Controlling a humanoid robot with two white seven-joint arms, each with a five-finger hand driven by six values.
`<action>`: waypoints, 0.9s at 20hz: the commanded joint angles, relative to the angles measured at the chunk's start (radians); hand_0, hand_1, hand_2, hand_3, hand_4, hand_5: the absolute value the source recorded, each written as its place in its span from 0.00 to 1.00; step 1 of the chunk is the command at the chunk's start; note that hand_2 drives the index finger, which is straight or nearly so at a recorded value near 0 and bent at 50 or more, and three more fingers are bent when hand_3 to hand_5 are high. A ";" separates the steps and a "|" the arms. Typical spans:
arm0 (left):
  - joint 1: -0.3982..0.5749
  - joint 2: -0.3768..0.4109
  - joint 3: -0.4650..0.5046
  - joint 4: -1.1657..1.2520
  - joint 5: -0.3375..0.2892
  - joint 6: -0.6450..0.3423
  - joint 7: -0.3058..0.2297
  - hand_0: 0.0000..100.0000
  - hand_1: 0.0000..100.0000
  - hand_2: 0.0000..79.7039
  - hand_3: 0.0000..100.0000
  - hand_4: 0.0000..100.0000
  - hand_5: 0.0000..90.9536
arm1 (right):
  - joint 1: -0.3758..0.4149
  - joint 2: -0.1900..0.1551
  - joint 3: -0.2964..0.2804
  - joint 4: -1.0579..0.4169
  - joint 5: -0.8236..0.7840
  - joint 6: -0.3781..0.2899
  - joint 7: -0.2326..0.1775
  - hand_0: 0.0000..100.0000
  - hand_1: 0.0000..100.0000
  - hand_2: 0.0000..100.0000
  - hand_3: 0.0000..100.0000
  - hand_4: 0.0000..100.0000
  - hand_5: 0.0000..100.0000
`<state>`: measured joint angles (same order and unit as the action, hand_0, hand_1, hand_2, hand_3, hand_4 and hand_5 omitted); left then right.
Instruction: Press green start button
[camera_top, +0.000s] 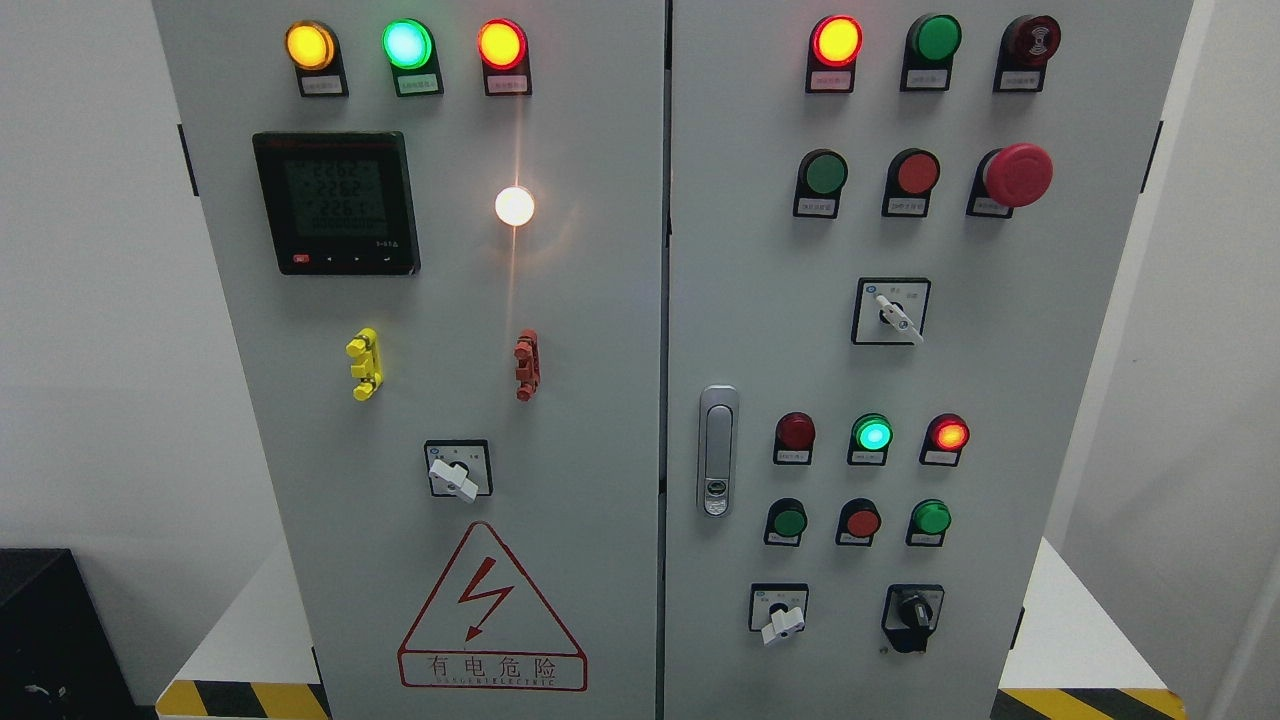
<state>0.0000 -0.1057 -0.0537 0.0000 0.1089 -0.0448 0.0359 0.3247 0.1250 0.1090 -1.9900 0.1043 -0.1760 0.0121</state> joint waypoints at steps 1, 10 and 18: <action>-0.023 0.000 0.000 -0.028 0.000 0.000 -0.001 0.12 0.56 0.00 0.00 0.00 0.00 | 0.000 -0.001 0.001 -0.001 0.000 0.003 0.000 0.00 0.11 0.00 0.00 0.00 0.00; -0.023 0.001 0.000 -0.028 0.000 0.000 -0.001 0.12 0.56 0.00 0.00 0.00 0.00 | -0.010 -0.001 0.004 -0.001 0.017 -0.026 -0.003 0.00 0.20 0.00 0.04 0.00 0.00; -0.023 0.000 0.000 -0.028 0.000 0.000 -0.001 0.12 0.56 0.00 0.00 0.00 0.00 | -0.065 -0.001 -0.002 0.000 0.277 -0.094 -0.081 0.11 0.33 0.00 0.42 0.40 0.32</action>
<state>0.0000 -0.1058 -0.0537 0.0000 0.1089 -0.0448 0.0359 0.2922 0.1244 0.1092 -1.9901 0.2466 -0.2508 -0.0365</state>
